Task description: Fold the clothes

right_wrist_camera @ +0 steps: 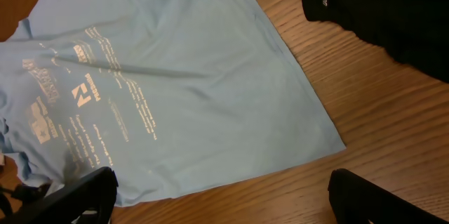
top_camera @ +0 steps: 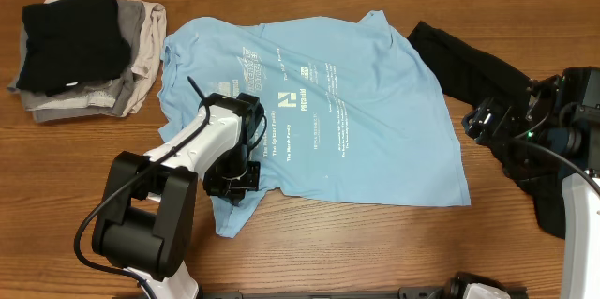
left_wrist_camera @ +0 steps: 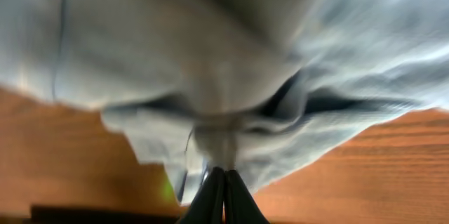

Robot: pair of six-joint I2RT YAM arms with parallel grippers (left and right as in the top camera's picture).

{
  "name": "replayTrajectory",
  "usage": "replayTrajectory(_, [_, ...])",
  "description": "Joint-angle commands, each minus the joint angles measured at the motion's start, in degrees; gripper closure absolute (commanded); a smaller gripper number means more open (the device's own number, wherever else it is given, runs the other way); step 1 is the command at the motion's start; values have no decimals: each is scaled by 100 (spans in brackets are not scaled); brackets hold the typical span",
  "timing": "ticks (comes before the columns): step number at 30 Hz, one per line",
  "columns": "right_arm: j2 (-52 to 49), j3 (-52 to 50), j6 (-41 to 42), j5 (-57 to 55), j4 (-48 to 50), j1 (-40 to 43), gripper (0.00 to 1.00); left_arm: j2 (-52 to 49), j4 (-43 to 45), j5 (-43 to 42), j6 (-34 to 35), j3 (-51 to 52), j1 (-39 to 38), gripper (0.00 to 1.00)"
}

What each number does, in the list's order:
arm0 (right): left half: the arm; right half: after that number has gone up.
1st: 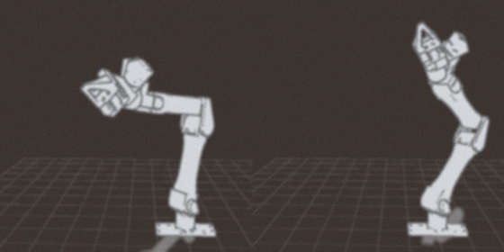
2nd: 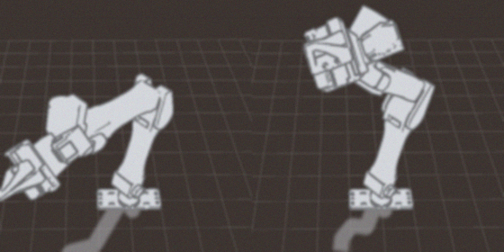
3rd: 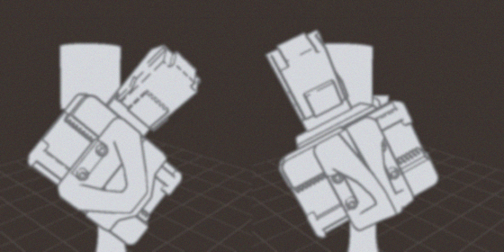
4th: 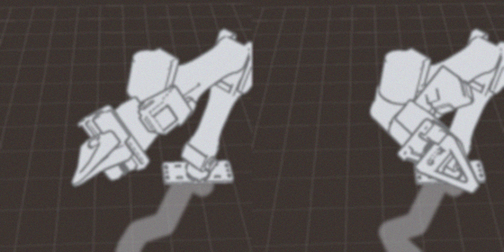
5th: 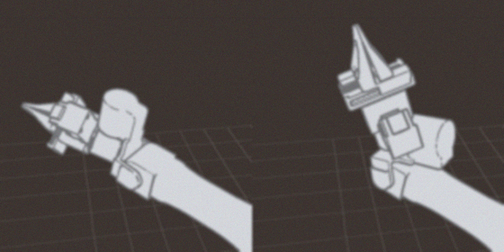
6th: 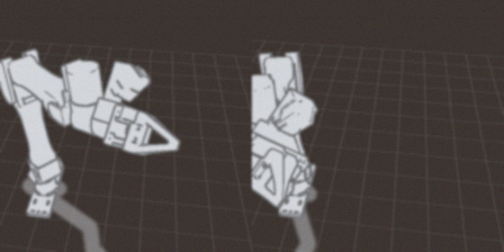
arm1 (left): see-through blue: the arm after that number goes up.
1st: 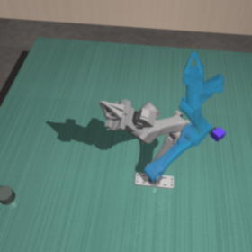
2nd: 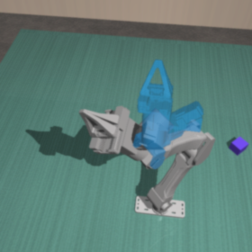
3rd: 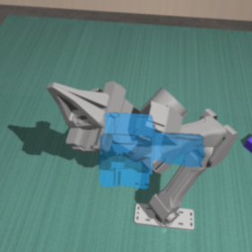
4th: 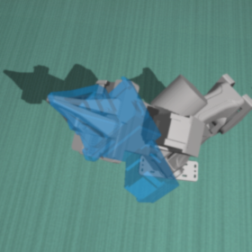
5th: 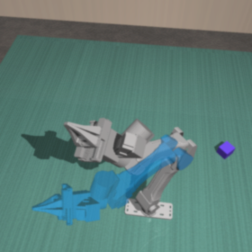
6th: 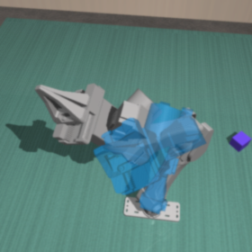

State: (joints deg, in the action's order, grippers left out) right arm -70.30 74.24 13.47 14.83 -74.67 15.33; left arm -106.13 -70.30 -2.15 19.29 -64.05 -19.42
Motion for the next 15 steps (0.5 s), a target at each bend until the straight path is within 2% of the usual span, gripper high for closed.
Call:
replayTrajectory(1, [-2, -4, -46, 24, -26, -26, 0, 177, -195, -46, 688, 35, -7, 96])
replayTrajectory(7, [-79, -4, -46, 24, -13, -28, 0, 748, -55, -164, 898, 348, -15, 96])
replayTrajectory(15, [-391, -4, -42, 9, 236, -26, 0, 765, 621, -168, 1419, 828, -4, 96])
